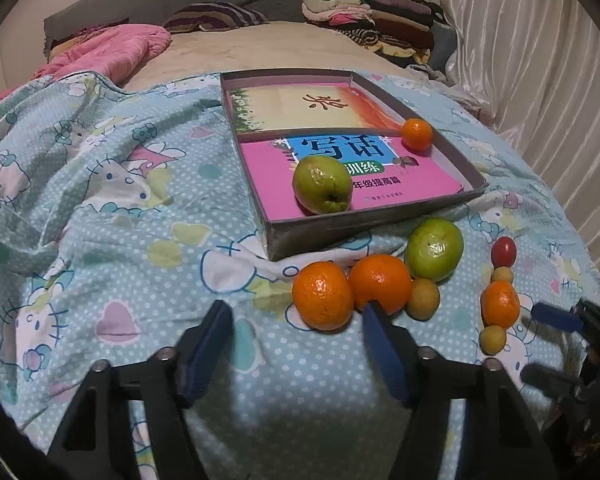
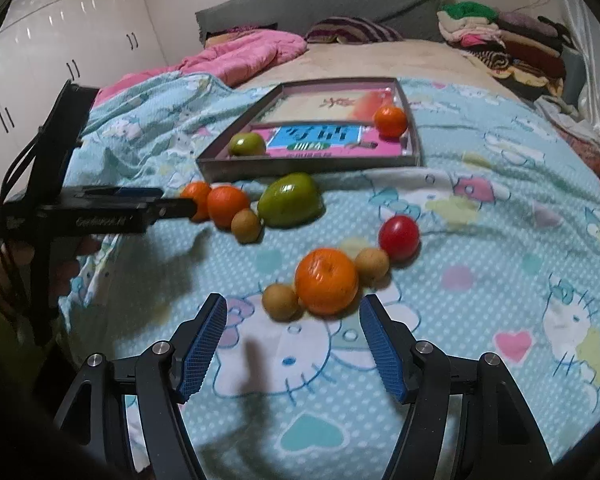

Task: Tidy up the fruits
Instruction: 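Move both tools back from the tray toward the remaining fruits, then grasp a small tan fruit with the right tool while the left tool grasps an orange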

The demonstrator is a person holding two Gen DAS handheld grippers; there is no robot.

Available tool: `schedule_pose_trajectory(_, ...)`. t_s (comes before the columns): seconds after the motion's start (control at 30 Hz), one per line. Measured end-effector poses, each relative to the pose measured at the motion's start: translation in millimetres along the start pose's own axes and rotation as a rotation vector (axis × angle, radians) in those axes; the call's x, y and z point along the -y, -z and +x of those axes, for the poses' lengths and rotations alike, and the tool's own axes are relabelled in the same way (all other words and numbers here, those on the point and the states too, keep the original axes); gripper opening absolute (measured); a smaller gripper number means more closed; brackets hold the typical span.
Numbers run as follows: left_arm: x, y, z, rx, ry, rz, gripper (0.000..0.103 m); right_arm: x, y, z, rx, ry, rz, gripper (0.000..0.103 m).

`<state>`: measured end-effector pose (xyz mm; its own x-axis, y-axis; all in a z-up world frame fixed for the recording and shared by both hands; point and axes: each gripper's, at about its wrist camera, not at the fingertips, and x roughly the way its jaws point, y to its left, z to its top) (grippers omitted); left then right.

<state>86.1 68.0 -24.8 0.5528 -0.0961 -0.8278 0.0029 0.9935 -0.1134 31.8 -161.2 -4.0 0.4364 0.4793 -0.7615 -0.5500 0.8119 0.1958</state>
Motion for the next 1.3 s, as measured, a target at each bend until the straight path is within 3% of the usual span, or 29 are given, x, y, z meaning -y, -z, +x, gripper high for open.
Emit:
schedule_pose_trajectory(0.17, 1, -1, 4, 0.006, 0.022, 0.007, 0.054, -7, 5, 7, -0.041, -0.011, -0.026, 0.047)
schedule_pose_trajectory(0.43, -6, -3, 3, 0.008, 0.048, -0.021, 0.049, -9, 2, 20, -0.050, 0.001, -0.035, 0.029)
schedule_pose_trajectory(1.0, 0, -8, 13, -0.006, 0.058, 0.000, 0.049, -24, -13, 49, -0.054, 0.076, -0.115, 0.026)
schedule_pose_trajectory(1.3, 1, -16, 23, -0.005, 0.090, -0.015, 0.037, -23, -12, 42, -0.012, 0.033, -0.101, 0.024)
